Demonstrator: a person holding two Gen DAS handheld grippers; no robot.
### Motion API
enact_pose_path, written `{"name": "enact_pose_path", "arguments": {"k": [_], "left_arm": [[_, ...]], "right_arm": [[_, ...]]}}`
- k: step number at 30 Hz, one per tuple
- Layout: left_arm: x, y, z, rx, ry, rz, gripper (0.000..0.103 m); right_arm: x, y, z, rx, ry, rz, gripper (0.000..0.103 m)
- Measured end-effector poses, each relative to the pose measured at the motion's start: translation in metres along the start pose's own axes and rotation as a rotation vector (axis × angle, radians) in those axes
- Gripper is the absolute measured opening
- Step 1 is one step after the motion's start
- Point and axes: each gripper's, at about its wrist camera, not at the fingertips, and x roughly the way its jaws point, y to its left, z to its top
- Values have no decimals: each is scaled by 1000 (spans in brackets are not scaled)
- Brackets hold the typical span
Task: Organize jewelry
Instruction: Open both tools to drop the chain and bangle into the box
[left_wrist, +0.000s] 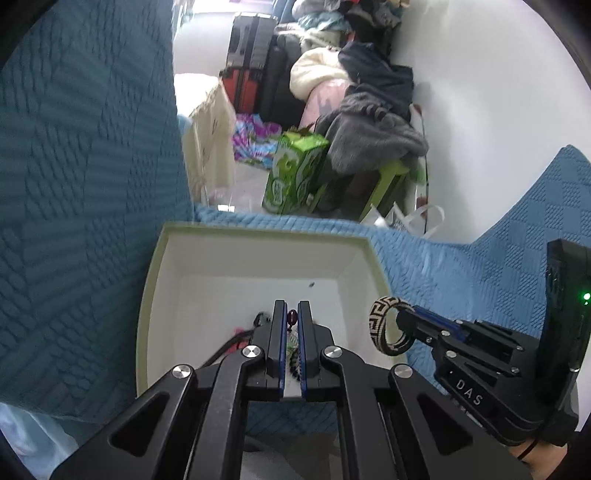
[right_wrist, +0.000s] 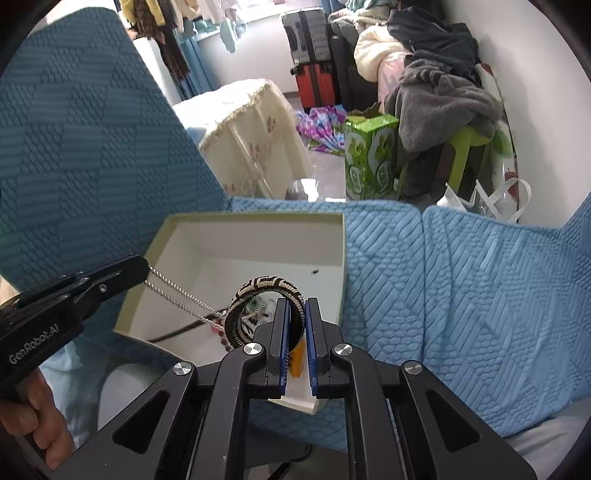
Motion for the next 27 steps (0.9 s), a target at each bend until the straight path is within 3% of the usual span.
{"name": "enact_pose_path", "arguments": {"k": [8, 11, 14, 15, 16, 17, 19, 24, 26, 27], "left_arm": [[23, 6, -21, -1, 91, 5, 5], [20, 6, -21, -17, 93, 31, 5], [9, 5, -12, -18, 88, 49, 7], [4, 4, -9, -18, 81, 50, 12], [-1, 2, -4, -17, 73, 54, 30], [-8, 0, 0, -14, 58, 64, 58], [-21, -3, 8, -10, 26, 68, 76], [-63, -15, 27, -10, -54, 44, 76], [-86, -25, 35, 17, -92, 40, 76], [-95, -29, 39, 22, -108, 28, 76]], "right_arm": [[11, 0, -10, 15, 35, -27, 10], [8, -2, -9, 22, 30, -28, 28], [-8, -5, -1, 34, 0, -14, 29], [-14, -7, 2, 39, -13, -15, 30], [-23, -8, 8, 41, -33, -15, 30], [-30, -9, 12, 40, -47, -13, 30], [-47, -12, 21, 40, -84, -11, 33], [-98, -15, 42, 31, -175, -15, 37], [-122, -15, 50, 34, -228, 2, 42], [-136, -15, 55, 30, -259, 2, 50]]}}
